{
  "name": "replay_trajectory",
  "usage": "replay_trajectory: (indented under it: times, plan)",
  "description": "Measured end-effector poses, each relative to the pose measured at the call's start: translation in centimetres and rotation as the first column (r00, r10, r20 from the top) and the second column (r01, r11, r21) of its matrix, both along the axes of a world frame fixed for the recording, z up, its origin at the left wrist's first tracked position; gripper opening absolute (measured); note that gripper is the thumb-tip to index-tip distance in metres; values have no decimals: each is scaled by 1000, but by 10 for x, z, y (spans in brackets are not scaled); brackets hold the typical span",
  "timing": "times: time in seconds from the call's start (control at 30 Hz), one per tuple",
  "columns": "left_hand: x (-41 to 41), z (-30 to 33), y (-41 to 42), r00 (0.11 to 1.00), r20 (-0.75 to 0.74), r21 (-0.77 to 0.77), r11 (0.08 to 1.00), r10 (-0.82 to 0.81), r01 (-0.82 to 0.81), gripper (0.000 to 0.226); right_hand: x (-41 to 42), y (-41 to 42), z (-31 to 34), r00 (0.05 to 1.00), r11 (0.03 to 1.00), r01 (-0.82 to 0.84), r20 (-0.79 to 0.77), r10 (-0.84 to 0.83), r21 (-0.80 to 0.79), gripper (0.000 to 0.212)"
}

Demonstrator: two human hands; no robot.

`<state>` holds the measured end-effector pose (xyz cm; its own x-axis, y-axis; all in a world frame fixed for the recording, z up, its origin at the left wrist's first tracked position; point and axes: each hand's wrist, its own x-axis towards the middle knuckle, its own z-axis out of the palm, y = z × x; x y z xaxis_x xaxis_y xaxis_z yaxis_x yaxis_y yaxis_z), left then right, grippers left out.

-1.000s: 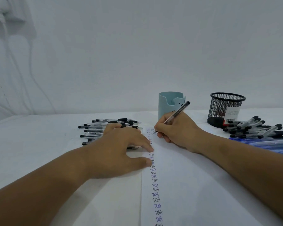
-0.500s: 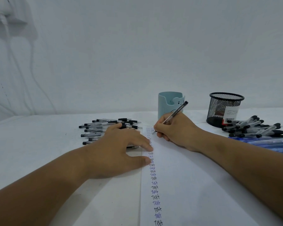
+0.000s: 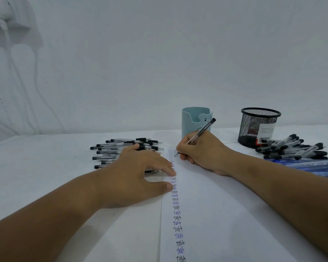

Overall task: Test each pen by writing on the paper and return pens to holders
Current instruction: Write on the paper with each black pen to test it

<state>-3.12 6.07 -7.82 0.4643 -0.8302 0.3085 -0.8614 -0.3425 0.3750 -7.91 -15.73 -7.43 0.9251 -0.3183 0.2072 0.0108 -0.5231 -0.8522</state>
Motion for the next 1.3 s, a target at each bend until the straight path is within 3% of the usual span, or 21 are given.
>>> replay_trajectory:
  times: [0.13, 0.27, 0.5, 0.9, 1.13, 1.3]
  plan:
    - [-1, 1, 0, 1000, -1, 11, 1000, 8, -8, 28, 1, 0, -1, 1000, 999, 29, -1, -29, -29, 11]
    - [-1, 0, 0, 1000, 3, 14, 1000, 9, -9, 27, 0, -1, 0, 1000, 997, 15, 3, -15, 73, 12]
    - [-2, 1, 0, 1000, -6, 21, 1000, 11, -11, 26, -1, 0, 0, 1000, 1000, 17, 8, -17, -13, 11]
    - [-1, -1, 0, 1000, -12, 11, 1000, 11, -11, 25, -2, 0, 0, 1000, 1000, 12, 2, -12, -23, 16]
    - [2, -1, -1, 1000, -18, 4, 1000, -15, 16, 47, -1, 0, -1, 999, 999, 41, 21, -40, -34, 12]
    - [-1, 1, 0, 1000, -2, 29, 999, 14, -14, 26, -1, 0, 0, 999, 999, 37, 4, -37, -12, 12]
